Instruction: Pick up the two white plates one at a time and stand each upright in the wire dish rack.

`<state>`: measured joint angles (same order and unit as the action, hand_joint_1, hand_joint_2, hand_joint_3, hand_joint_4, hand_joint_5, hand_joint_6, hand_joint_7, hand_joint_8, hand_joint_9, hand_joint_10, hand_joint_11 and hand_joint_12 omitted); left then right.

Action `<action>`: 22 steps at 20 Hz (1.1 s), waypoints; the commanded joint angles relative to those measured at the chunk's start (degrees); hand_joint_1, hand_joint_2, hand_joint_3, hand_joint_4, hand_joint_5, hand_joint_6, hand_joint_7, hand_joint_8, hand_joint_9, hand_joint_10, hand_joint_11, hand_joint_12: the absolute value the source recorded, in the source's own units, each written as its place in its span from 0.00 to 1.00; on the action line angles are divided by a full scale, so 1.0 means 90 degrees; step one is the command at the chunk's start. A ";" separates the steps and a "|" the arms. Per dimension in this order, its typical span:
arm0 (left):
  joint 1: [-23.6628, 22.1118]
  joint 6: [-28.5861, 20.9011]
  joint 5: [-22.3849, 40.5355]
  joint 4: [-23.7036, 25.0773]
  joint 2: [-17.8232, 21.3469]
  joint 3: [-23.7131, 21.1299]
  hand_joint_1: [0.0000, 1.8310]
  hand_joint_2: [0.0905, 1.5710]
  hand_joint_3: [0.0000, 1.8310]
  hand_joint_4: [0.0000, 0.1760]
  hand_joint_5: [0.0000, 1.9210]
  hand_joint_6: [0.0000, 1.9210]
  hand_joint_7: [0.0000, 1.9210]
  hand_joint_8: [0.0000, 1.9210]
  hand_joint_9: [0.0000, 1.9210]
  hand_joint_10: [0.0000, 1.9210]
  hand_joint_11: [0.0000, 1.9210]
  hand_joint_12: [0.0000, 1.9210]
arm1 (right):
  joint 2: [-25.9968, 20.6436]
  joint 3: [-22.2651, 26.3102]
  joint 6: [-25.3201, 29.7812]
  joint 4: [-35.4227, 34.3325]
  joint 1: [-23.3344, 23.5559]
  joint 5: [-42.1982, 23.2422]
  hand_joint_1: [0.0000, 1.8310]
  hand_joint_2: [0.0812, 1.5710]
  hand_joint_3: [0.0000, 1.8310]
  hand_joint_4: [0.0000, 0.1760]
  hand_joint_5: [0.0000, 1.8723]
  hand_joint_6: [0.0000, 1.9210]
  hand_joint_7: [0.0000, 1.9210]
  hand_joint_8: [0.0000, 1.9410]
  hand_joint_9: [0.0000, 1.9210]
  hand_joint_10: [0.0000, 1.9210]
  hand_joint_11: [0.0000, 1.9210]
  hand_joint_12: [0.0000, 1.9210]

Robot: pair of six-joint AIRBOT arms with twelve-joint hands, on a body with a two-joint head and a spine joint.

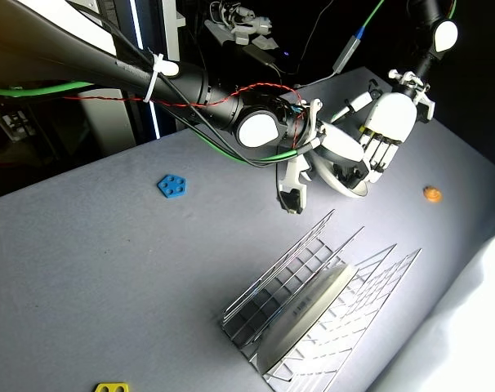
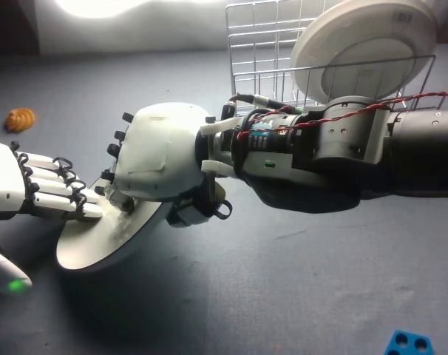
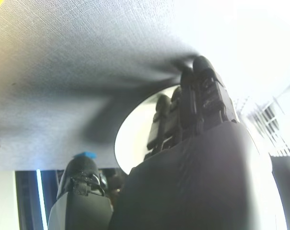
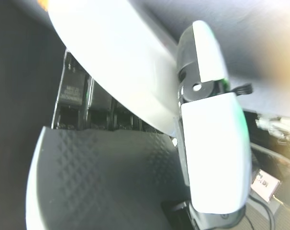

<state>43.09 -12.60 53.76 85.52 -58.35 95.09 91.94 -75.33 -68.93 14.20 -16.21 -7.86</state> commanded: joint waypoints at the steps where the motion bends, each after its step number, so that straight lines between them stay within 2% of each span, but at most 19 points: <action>1: 0.0070 0.0016 0.0020 0.0414 -0.0061 -0.0039 0.00 0.65 0.00 0.00 0.11 0.00 0.11 0.00 0.09 0.00 0.00 0.22 | -0.0056 0.0063 0.0004 -0.0038 0.0052 -0.0396 0.75 0.70 0.00 0.00 0.49 0.55 0.50 0.50 0.47 0.62 0.38 0.62; 3: -0.0099 -0.0027 0.0070 0.0412 -0.0003 -0.0074 0.00 0.65 0.00 0.00 0.12 0.00 0.11 0.00 0.09 0.00 0.00 0.23 | -0.0149 0.0204 0.0004 -0.0038 0.0057 -0.0397 0.75 0.70 0.00 0.00 0.49 0.56 0.50 0.50 0.46 0.63 0.37 0.61; 4: -0.0244 -0.0050 0.0102 0.0412 0.0042 -0.0103 0.00 0.65 0.00 0.00 0.11 0.00 0.10 0.00 0.08 0.00 0.00 0.21 | -0.0202 0.0287 0.0004 -0.0038 0.0058 -0.0397 0.75 0.70 0.00 0.00 0.48 0.57 0.50 0.50 0.45 0.64 0.37 0.62; 7: -0.0816 -0.0165 0.0254 0.0318 0.0199 -0.0198 0.00 0.65 0.00 0.00 0.11 0.00 0.10 0.00 0.09 0.00 0.00 0.22 | -0.0342 0.0472 0.0002 -0.0037 0.0058 -0.0398 0.75 0.71 0.00 0.00 0.48 0.58 0.49 0.52 0.45 0.65 0.35 0.64; 8: -0.0997 -0.0221 0.0287 0.0279 0.0240 -0.0210 0.00 0.66 0.00 0.00 0.10 0.00 0.09 0.00 0.07 0.00 0.00 0.18 | -0.0370 0.0497 0.0001 -0.0037 0.0060 -0.0396 0.74 0.72 0.00 0.00 0.45 0.62 0.46 0.55 0.43 0.67 0.33 0.65; 10: -0.1252 -0.0249 0.0316 0.0233 0.0300 -0.0220 0.00 0.66 0.00 0.00 0.11 0.00 0.09 0.00 0.07 0.00 0.00 0.18 | -0.0422 0.0546 0.0001 -0.0037 0.0064 -0.0385 0.74 0.72 0.00 0.00 0.45 0.62 0.46 0.55 0.43 0.66 0.34 0.65; 13: -0.1710 -0.0343 0.0367 0.0217 0.0380 -0.0192 0.00 0.65 0.00 0.00 0.11 0.00 0.12 0.00 0.10 0.00 0.00 0.25 | -0.0601 0.0756 -0.0001 -0.0037 0.0083 -0.0378 0.74 0.71 0.00 0.00 0.47 0.60 0.48 0.53 0.44 0.64 0.35 0.63; 18: -0.2267 -0.0500 0.0410 0.0221 0.0429 -0.0024 0.00 0.66 0.00 0.00 0.11 0.00 0.10 0.00 0.09 0.00 0.00 0.21 | -0.0777 0.0922 0.0004 -0.0041 0.0252 -0.0363 0.74 0.71 0.00 0.00 0.47 0.59 0.48 0.53 0.44 0.64 0.35 0.64; 22: -0.2532 -0.0720 0.0496 0.0225 0.0472 0.0027 0.00 0.65 0.00 0.00 0.11 0.00 0.11 0.00 0.09 0.00 0.00 0.22 | -0.0887 0.0971 0.0004 -0.0508 0.0580 -0.0214 0.75 0.71 0.00 0.00 0.48 0.58 0.49 0.51 0.45 0.64 0.35 0.65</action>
<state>20.84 -18.94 56.58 91.55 -54.70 95.04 83.96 -66.81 -68.88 9.80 -11.60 -4.29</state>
